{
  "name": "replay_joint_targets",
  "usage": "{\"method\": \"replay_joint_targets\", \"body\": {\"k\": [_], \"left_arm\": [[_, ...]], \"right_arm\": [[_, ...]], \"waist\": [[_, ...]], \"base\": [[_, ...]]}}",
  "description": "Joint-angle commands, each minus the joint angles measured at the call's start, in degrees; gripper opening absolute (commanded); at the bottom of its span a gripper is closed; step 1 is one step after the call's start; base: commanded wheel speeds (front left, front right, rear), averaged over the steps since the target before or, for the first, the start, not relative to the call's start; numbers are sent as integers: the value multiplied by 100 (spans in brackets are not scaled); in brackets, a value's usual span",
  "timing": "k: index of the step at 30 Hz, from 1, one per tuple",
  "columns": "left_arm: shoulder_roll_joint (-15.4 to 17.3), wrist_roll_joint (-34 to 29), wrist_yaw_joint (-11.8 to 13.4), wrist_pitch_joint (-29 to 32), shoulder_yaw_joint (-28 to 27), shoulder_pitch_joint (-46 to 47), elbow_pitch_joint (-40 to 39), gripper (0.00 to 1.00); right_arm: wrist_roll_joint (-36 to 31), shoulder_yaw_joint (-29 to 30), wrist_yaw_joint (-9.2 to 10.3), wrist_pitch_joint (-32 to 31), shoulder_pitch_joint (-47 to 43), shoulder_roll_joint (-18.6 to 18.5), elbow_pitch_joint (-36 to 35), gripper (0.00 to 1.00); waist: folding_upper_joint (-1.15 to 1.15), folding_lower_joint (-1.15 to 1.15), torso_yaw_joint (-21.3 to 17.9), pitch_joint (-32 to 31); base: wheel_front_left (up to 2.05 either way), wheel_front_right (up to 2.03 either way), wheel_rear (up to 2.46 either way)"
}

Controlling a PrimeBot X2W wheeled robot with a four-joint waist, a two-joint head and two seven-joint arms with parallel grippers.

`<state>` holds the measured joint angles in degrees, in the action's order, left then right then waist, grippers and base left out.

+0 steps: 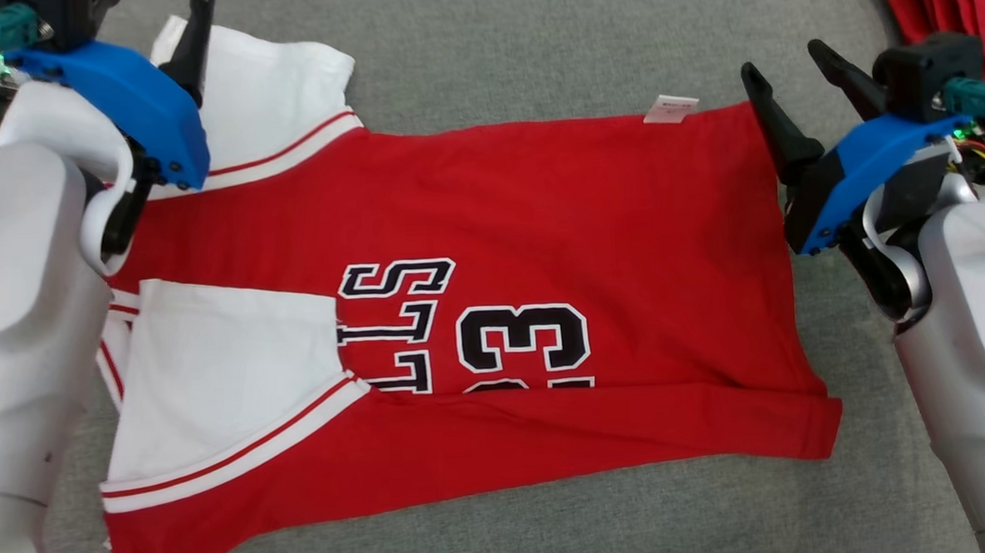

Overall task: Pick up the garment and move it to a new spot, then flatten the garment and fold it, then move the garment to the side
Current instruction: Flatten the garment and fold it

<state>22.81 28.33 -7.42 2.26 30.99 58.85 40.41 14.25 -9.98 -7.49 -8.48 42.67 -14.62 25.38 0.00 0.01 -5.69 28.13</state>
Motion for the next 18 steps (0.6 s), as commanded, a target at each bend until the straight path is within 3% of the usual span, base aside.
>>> {"method": "replay_joint_targets", "body": {"k": [1,11,18], "left_arm": [[48,80,-8,25,65,141,40,100],[449,815,-8,395,883,739,979,100],[512,1312,-8,623,1177,810,1457,100]], "right_arm": [[68,-19,-1,40,137,3,27,100],[355,-475,-1,245,501,88,268,100],[459,-627,-1,303,643,25,281,100]], "waist": [[0,-1,-12,49],[0,-1,-343,449],[0,-1,-434,603]], "base": [[0,0,0],[0,0,0],[0,0,0]]}}
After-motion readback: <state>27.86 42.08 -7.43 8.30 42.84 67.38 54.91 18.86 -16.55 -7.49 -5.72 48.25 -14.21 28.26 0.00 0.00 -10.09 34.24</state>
